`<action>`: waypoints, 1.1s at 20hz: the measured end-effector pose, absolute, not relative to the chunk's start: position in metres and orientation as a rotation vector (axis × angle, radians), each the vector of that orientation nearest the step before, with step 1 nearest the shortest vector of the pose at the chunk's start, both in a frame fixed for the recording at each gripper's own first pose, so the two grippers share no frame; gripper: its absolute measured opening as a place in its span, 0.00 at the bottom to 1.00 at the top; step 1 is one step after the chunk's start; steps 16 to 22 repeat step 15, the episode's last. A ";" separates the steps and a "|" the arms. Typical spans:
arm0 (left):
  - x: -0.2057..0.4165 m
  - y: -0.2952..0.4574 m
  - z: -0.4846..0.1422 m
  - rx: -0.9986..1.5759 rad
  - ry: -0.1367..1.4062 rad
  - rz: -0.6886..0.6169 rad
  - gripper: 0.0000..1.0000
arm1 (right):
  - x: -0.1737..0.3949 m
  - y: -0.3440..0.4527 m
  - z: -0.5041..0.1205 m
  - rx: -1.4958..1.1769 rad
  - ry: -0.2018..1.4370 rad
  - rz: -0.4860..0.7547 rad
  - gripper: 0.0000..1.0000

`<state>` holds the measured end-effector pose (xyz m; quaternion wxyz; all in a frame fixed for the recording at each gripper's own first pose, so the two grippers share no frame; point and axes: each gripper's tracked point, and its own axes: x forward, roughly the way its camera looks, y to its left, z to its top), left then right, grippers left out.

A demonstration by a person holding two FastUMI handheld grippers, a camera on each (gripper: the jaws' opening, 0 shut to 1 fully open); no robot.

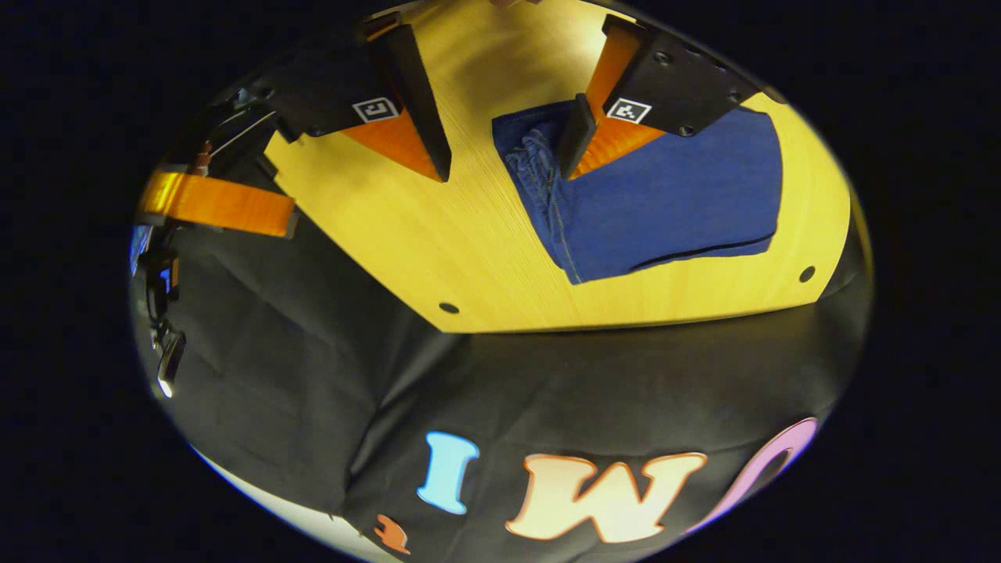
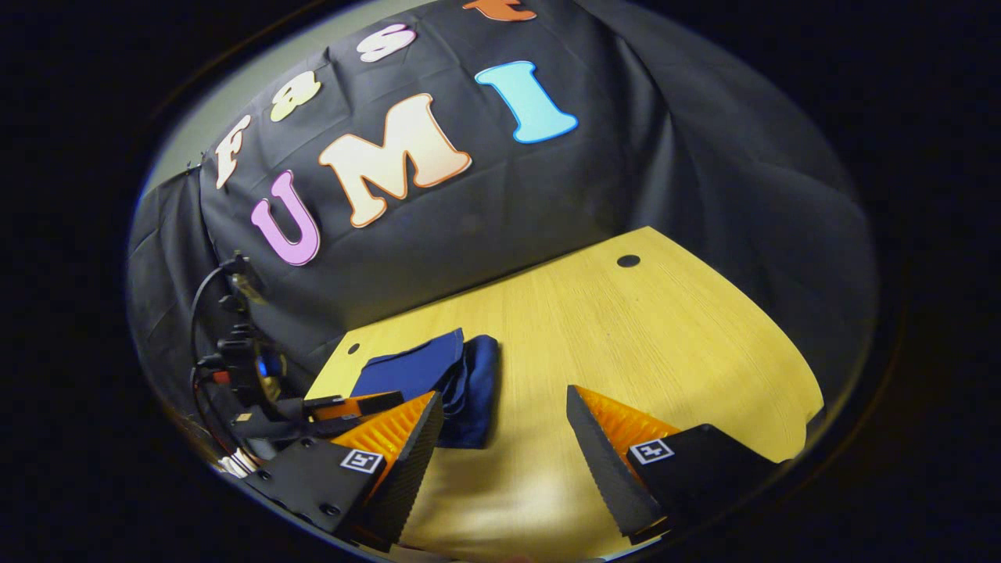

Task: Grasp the waist and the cuffs of the jeans and fold them to make the two legs overlap; first hold the waist and fold one-third of the jeans toward the cuffs, then hold the cuffs and fold the remaining one-third in the same direction to finish folding.

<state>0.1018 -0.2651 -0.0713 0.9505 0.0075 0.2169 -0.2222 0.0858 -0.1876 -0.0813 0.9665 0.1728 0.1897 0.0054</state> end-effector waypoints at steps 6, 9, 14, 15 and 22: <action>0.072 -0.154 -0.024 0.046 0.328 -0.282 0.80 | 0.083 -0.116 -0.063 0.327 0.346 0.060 0.98; 0.056 -0.116 -0.016 0.017 0.301 -0.221 0.80 | 0.082 -0.085 -0.053 0.314 0.315 0.085 0.98; 0.040 -0.078 -0.010 -0.028 0.277 -0.166 0.80 | 0.075 -0.055 -0.045 0.293 0.283 0.112 0.98; 0.037 -0.075 -0.011 -0.031 0.282 -0.163 0.80 | 0.073 -0.052 -0.045 0.296 0.280 0.112 0.98; 0.037 -0.075 -0.011 -0.031 0.282 -0.163 0.80 | 0.073 -0.052 -0.045 0.296 0.280 0.112 0.98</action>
